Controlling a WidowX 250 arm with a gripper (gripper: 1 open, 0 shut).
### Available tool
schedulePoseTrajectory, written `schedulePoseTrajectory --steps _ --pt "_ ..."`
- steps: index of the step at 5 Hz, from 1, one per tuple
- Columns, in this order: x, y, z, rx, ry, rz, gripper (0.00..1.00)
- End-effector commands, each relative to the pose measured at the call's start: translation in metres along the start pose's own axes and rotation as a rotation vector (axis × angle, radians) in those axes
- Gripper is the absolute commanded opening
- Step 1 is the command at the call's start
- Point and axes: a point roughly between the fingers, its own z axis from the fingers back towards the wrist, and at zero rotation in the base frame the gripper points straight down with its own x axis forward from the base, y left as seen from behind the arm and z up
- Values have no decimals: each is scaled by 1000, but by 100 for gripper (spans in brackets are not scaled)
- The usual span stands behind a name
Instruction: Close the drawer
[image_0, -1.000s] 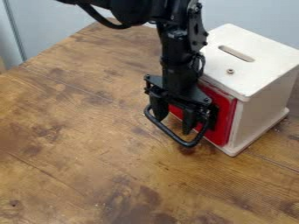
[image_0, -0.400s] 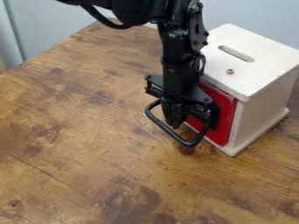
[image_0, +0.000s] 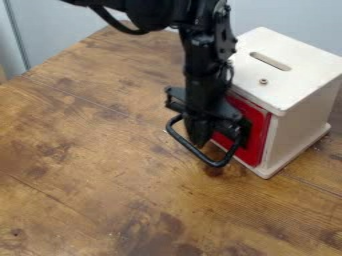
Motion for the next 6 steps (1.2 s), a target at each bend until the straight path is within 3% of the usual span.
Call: schedulePoseTrajectory --steps 1,3,5,6 --pt "3 11 24 5 -74 21 0" --pt "0 18 26 6 -104 42 0" --pt "2 21 24 4 -104 50 0" --pt "11 21 32 2 -100 47 0"
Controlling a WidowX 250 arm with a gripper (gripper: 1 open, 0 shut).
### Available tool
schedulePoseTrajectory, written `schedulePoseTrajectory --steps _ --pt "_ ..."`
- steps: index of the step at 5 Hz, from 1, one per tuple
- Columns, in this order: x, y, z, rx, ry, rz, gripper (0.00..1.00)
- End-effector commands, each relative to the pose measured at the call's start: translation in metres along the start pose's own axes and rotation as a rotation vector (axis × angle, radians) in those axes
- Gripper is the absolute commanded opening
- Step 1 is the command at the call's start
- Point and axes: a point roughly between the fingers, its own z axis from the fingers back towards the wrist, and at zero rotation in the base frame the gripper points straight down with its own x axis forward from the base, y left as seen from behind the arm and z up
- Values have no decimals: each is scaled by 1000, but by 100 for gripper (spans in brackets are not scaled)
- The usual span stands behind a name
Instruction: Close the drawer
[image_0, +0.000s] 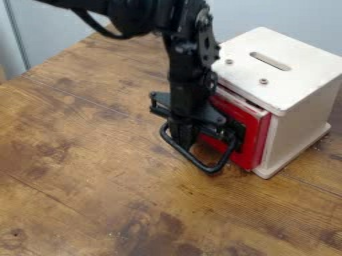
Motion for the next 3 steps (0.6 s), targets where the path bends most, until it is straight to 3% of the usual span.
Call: schedulePoseTrajectory --steps 1,2,3 --pt "27 12 33 -2 -71 27 0" --pt "44 14 30 3 -80 22 0" --pt "49 13 35 8 -131 21 100"
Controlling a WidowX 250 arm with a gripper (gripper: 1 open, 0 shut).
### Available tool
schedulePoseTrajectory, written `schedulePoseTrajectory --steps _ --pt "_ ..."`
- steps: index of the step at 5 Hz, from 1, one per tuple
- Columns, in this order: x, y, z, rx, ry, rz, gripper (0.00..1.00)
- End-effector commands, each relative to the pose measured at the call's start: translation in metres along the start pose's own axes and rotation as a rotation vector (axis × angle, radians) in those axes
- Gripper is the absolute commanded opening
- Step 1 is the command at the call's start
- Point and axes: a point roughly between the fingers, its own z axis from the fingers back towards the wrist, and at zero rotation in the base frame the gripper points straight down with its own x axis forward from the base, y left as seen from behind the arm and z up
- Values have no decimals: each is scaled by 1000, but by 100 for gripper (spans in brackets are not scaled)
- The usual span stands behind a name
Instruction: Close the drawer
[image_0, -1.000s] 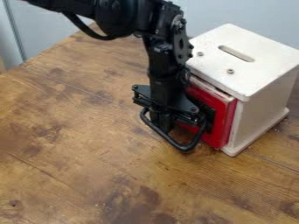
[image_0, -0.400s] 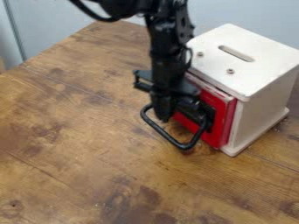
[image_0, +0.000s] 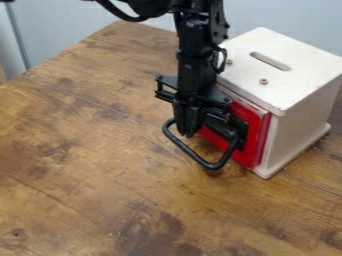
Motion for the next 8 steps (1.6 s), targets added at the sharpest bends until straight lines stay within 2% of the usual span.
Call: schedulePoseTrajectory --steps 1,2,4,7,8 --pt "34 10 39 6 -235 25 100" --pt "37 9 49 10 -281 29 100" --pt "40 7 62 17 -334 34 100" --pt "47 4 79 26 -385 38 100" --pt "51 3 83 16 -384 42 100"
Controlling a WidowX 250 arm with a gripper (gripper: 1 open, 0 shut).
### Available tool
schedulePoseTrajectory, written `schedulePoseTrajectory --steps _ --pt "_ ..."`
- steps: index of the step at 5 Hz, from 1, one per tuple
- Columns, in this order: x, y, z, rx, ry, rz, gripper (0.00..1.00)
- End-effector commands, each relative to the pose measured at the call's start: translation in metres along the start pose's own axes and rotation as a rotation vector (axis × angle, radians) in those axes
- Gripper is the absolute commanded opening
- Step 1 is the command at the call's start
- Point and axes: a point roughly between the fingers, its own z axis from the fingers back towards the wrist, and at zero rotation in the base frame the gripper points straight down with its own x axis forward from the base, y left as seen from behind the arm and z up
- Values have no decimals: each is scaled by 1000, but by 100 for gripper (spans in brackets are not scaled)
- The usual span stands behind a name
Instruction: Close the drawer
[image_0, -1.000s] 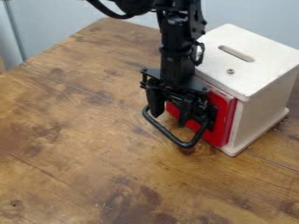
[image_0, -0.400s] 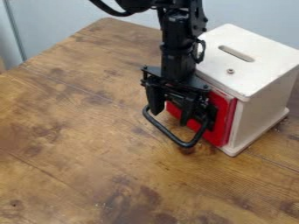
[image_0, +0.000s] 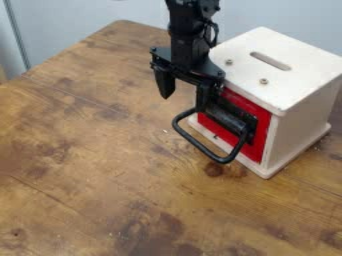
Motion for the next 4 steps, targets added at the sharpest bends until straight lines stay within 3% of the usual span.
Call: schedulePoseTrajectory --steps 1,3,4 --pt "33 -9 54 -77 -41 59 100" --pt "19 -17 66 -85 -50 52 100" --pt "15 -22 69 -75 -8 43 100"
